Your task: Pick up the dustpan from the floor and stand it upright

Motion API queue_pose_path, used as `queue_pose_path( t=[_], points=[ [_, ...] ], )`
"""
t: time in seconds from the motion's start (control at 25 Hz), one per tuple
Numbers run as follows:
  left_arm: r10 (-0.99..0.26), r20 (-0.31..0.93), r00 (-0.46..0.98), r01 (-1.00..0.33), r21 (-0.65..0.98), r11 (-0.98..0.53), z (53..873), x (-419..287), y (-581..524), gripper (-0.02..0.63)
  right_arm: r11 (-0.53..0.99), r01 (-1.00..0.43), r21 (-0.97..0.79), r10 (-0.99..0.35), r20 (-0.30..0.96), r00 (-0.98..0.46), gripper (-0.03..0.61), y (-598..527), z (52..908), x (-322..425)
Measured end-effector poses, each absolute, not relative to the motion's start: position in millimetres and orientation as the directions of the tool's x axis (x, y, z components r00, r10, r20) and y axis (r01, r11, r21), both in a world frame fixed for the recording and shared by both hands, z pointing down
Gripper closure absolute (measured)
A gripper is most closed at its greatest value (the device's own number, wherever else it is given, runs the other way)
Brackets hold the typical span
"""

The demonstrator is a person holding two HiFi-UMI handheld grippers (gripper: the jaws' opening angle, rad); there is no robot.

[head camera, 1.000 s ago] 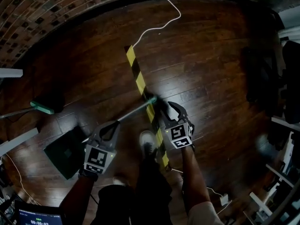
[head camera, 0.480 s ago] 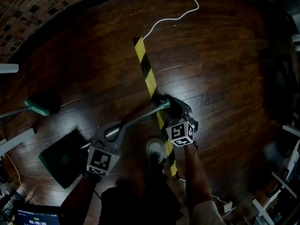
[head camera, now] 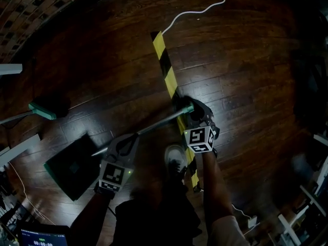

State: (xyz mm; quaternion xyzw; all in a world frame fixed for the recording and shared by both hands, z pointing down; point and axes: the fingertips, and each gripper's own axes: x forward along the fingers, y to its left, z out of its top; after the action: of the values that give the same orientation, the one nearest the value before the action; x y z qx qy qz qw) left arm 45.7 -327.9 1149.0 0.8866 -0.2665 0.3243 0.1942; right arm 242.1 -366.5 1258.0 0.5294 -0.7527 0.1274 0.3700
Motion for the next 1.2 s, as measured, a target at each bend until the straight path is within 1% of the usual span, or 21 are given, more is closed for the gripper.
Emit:
queue_pose_path(
  t=[0.16,0.68,0.96,1.2],
  points=[
    [-0.365,0.682,0.634,-0.626,0.174,-0.760,1104.8,36.4,-327.0,0.612,0.362,-0.910,0.204,-0.696,0.708,-0.119,0.497,-352.3,1216.0,249.8],
    [-0.478,0.628,0.614,-0.702,0.157,-0.695,905.3,-10.2,-321.3,0.612,0.326,-0.881,0.342,-0.701,0.713,0.018,0.486,-320.0,993.0,259.2],
    [-0.550,0.587,0.594,-0.732,0.110,-0.672,795.1,-47.3,-324.2,0.612,0.334,-0.822,0.462,-0.712,0.695,0.100,0.476,-316.8,885.7,226.0],
    [-0.628,0.567,0.533,-0.788,0.062,-0.613,735.7,-92.5,-305.8,0.612,0.366,-0.779,0.509,-0.710,0.694,0.119,0.459,-289.9,837.6,185.9]
  ],
)
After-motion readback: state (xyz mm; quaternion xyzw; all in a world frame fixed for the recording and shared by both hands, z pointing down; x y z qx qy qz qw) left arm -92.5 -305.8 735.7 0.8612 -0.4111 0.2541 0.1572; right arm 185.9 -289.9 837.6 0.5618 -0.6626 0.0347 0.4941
